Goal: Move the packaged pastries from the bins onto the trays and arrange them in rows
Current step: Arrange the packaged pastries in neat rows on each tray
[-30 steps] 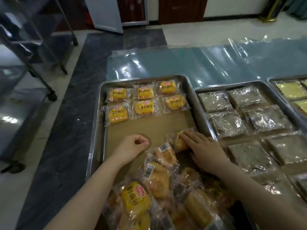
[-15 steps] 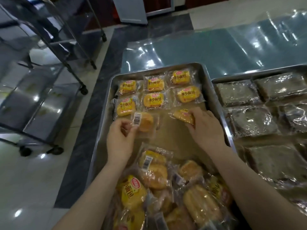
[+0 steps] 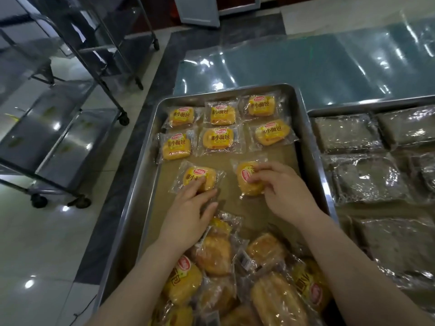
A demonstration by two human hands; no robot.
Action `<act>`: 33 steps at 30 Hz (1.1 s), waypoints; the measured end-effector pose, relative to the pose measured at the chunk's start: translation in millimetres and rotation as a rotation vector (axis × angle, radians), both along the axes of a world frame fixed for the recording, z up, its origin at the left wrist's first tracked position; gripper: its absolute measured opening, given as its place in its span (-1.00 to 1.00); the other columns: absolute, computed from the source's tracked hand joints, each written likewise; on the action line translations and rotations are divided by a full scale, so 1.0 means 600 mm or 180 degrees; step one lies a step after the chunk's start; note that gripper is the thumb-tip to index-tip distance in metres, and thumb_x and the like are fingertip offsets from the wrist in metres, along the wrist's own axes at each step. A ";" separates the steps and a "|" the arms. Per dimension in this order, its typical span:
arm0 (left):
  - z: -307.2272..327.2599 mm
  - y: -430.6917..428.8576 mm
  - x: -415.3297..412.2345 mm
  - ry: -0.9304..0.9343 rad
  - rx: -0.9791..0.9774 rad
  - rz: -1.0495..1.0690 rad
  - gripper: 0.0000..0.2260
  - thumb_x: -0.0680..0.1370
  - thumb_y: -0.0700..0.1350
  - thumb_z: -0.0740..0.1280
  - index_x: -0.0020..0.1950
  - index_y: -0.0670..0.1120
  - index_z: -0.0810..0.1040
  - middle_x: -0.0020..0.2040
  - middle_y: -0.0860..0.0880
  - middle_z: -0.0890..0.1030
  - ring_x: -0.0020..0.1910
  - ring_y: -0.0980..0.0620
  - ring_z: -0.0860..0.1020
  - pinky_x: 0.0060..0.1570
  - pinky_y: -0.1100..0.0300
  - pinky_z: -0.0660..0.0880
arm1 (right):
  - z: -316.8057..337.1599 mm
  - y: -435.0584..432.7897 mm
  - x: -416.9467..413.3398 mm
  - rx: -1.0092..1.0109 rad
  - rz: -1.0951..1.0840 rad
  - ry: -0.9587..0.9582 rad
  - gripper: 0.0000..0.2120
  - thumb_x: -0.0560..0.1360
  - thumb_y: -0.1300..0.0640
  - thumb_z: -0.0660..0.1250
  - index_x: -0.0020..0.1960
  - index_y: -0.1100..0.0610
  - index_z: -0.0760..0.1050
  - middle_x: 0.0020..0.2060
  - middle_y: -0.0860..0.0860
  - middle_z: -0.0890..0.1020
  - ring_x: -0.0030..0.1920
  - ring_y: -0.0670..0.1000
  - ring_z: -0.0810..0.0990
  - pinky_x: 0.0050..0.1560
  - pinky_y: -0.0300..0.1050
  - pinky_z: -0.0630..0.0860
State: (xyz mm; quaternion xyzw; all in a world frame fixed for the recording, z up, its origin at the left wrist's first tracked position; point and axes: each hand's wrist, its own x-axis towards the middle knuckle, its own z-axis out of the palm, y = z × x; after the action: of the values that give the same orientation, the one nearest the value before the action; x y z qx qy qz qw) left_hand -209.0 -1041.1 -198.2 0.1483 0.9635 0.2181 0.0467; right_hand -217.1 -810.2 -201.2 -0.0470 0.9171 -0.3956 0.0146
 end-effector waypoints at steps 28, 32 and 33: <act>0.001 0.017 -0.025 -0.0111 -0.0274 -0.0282 -0.56 0.53 0.20 0.06 0.39 0.16 0.33 0.47 0.20 0.19 0.46 0.10 0.08 0.40 -0.11 0.18 | -0.005 -0.011 0.018 0.1262 -0.0450 0.0447 -0.61 0.44 0.12 0.32 0.27 -0.02 0.52 0.22 0.05 0.47 0.10 0.14 0.42 0.01 0.06 0.46; 0.000 0.029 -0.035 -0.0158 -0.0260 -0.0421 -0.58 0.53 0.18 0.09 0.37 0.15 0.36 0.48 0.20 0.16 0.47 0.11 0.05 0.38 -0.12 0.19 | -0.011 -0.006 0.009 0.1559 -0.0662 0.0350 -0.46 0.41 0.13 0.32 0.38 -0.04 0.41 0.29 0.11 0.40 0.13 0.20 0.36 0.02 0.04 0.38; -0.001 0.032 -0.038 -0.0178 -0.0257 -0.0463 -0.60 0.54 0.16 0.11 0.36 0.15 0.37 0.49 0.19 0.15 0.47 0.11 0.04 0.38 -0.13 0.19 | -0.013 -0.006 0.007 0.1570 -0.0675 0.0357 -0.46 0.41 0.13 0.32 0.38 -0.04 0.40 0.29 0.11 0.39 0.15 0.20 0.34 0.03 0.04 0.36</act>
State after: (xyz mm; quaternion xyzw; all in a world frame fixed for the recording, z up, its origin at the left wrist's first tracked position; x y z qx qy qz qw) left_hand -231.6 -1021.7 -198.6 0.2097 0.9565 0.1792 0.0952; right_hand -213.1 -814.1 -208.8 0.0324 0.9849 -0.1563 -0.0667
